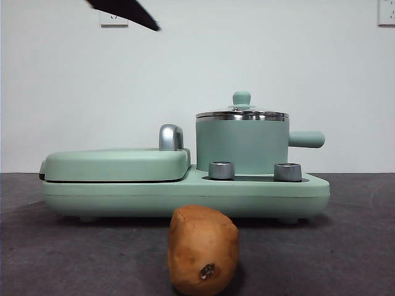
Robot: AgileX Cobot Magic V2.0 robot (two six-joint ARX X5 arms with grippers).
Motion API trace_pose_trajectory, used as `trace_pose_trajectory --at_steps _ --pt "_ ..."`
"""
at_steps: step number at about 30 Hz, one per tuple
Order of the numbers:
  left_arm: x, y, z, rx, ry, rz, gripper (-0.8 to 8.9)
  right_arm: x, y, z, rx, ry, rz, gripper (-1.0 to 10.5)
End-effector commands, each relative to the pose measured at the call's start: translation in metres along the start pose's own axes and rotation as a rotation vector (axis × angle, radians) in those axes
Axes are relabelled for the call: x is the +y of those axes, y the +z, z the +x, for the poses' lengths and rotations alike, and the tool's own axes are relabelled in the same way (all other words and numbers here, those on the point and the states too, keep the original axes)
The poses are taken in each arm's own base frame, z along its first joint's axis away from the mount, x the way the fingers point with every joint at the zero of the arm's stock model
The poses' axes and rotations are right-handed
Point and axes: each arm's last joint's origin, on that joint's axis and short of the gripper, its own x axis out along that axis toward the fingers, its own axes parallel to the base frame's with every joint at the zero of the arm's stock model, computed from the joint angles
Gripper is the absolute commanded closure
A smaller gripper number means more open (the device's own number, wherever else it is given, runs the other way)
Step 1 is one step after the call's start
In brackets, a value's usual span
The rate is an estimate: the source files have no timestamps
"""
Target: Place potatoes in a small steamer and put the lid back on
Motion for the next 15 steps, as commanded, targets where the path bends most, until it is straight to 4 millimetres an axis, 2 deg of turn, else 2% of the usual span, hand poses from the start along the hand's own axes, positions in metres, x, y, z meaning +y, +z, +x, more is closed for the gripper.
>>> trace_pose_trajectory --at_steps 1,8,15 --pt "-0.005 0.018 0.023 -0.011 0.012 0.069 3.16 0.002 0.004 -0.002 -0.015 0.006 -0.025 4.6" --pt "-0.008 0.038 0.085 -0.018 -0.01 0.125 3.17 0.002 0.004 -0.002 -0.015 0.006 -0.025 4.6" --pt "0.0 0.034 0.135 -0.052 0.045 0.152 3.18 0.002 0.004 -0.002 -0.015 0.006 -0.025 4.6"
